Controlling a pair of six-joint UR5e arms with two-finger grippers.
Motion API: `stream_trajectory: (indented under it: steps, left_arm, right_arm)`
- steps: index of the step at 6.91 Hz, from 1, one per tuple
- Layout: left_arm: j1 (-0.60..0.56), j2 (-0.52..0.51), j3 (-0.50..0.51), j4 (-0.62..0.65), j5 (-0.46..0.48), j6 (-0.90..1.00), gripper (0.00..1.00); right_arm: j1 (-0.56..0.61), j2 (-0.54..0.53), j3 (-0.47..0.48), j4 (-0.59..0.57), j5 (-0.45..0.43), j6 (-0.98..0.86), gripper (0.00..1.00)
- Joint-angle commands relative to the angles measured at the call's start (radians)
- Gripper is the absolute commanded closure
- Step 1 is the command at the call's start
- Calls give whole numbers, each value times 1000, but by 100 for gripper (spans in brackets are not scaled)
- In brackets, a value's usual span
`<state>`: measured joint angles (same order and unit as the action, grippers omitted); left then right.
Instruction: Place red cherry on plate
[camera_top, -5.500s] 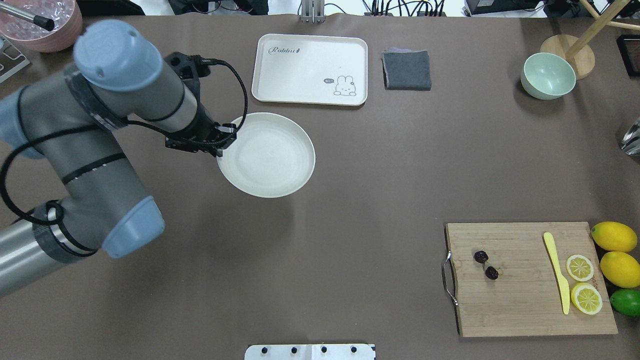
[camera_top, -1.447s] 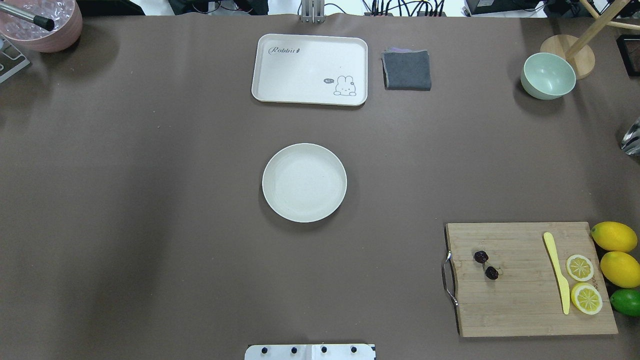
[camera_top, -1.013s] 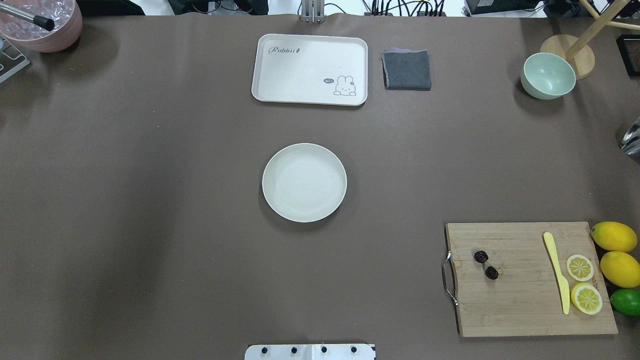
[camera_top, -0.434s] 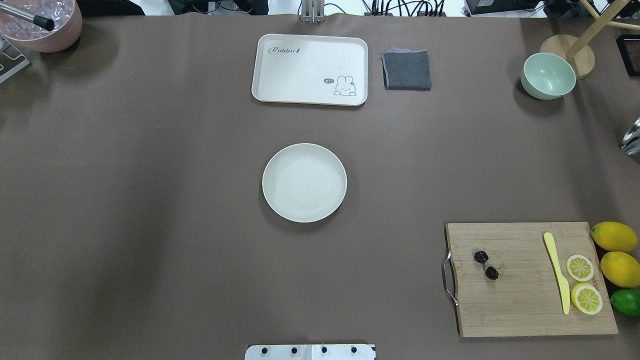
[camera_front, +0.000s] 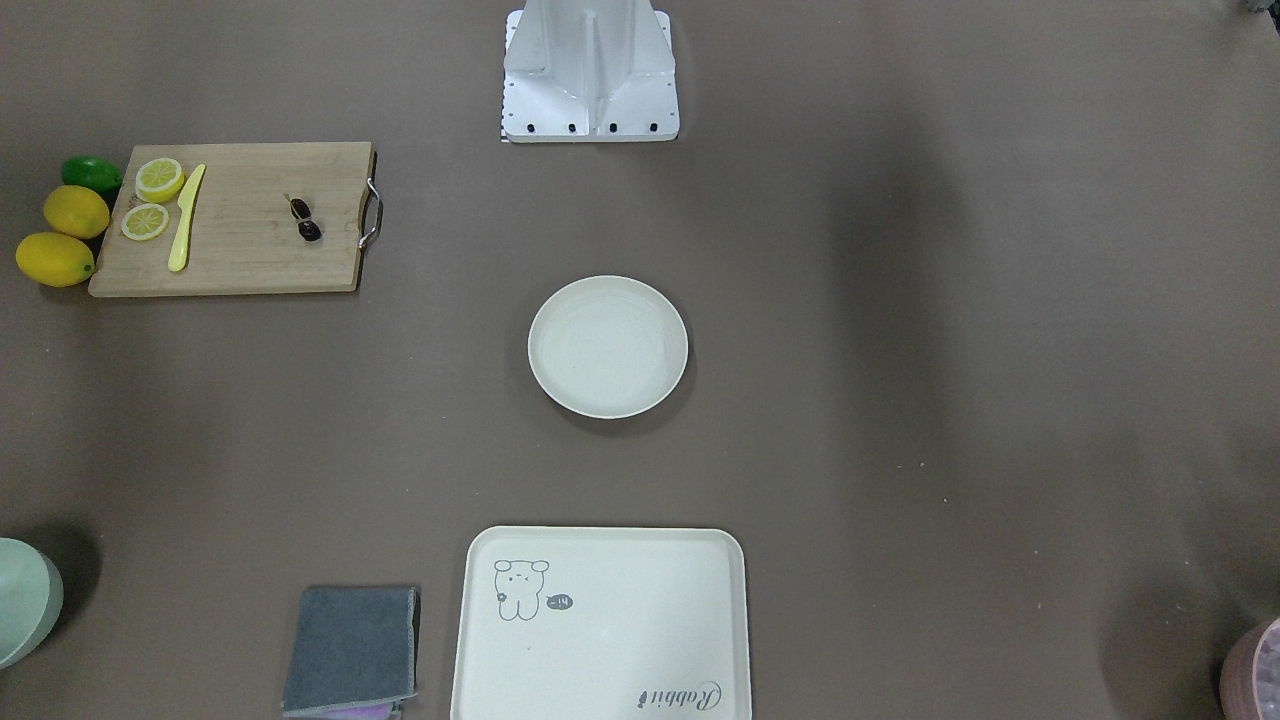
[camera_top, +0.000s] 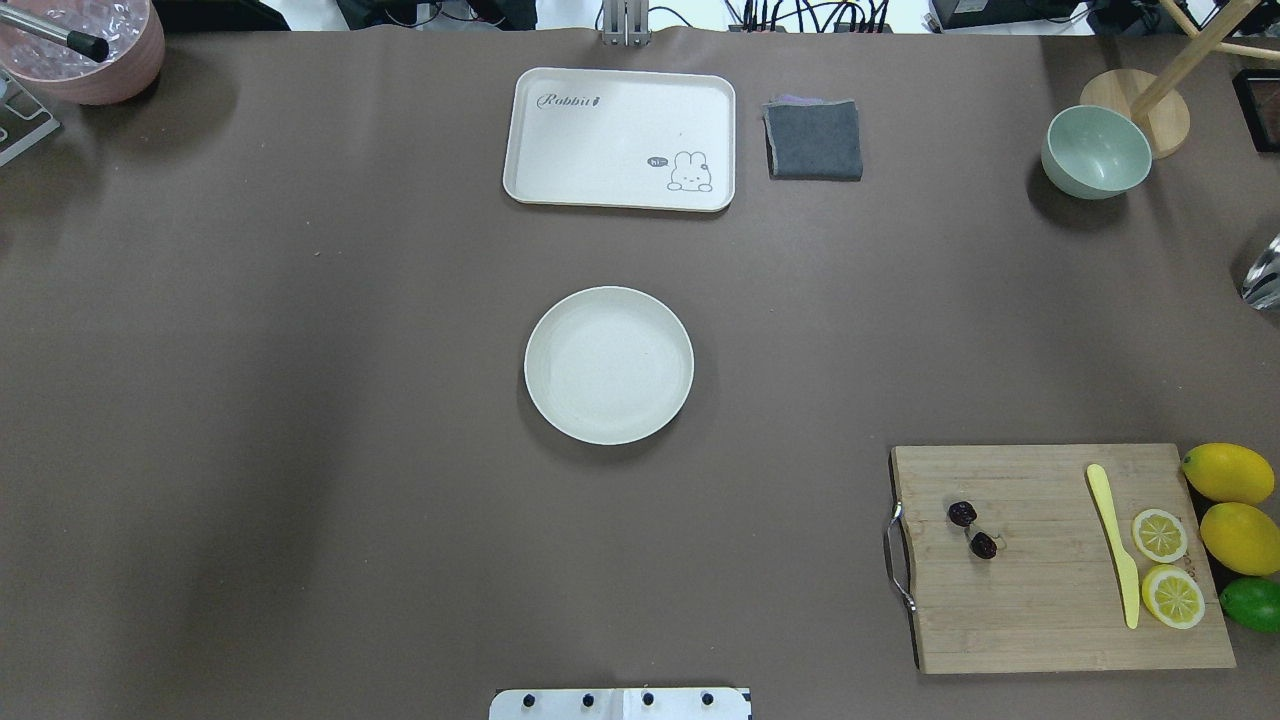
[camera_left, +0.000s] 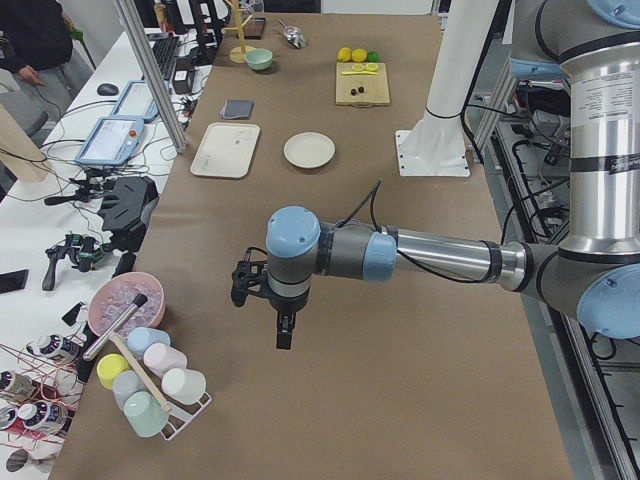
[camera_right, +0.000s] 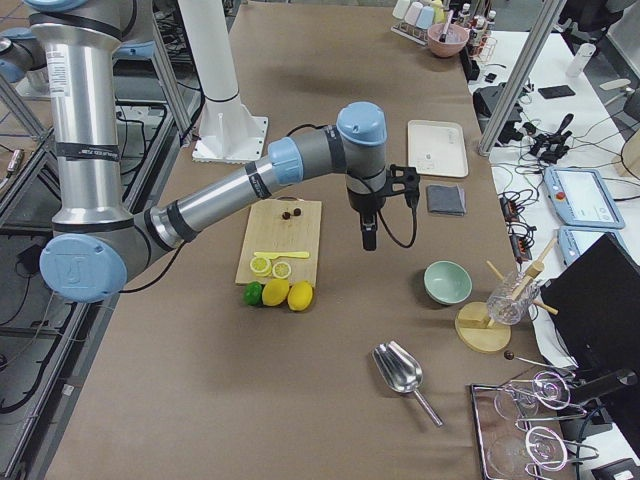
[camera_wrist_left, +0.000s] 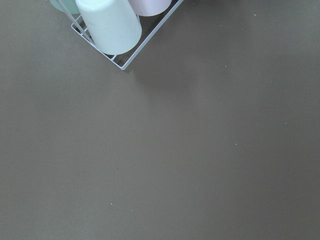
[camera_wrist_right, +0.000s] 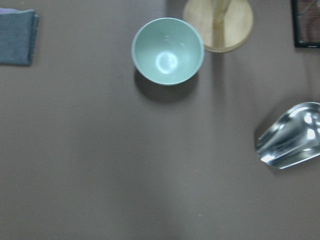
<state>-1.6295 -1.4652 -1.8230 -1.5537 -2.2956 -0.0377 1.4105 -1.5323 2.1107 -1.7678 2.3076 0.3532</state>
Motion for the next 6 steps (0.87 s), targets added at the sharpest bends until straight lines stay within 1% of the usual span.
stream_trajectory:
  steps: [1,2,3,4,5,6]
  left_arm:
    - [0,-10,-7,1,-5,-7,2]
    - [-3,6,-12,0,-5,-7,2]
    - [-9,8,-6,0,-25,-8,2]
    - [-12,11,1,1,-45,-7,2]
    - [-12,14,13,-5,-66,-5,2]
    - [-12,16,16,-5,-80,-7,2]
  right_arm:
    - [-228,18,249,-1,-20,299,0]
    - [-339,23,262,-1,-67,306,0]
    - [-486,24,265,-1,-224,364,0]
    - [-645,26,264,4,-360,460,0]
    - [-744,17,258,4,-423,476,0]
    - [-781,5,246,8,-434,493,0]
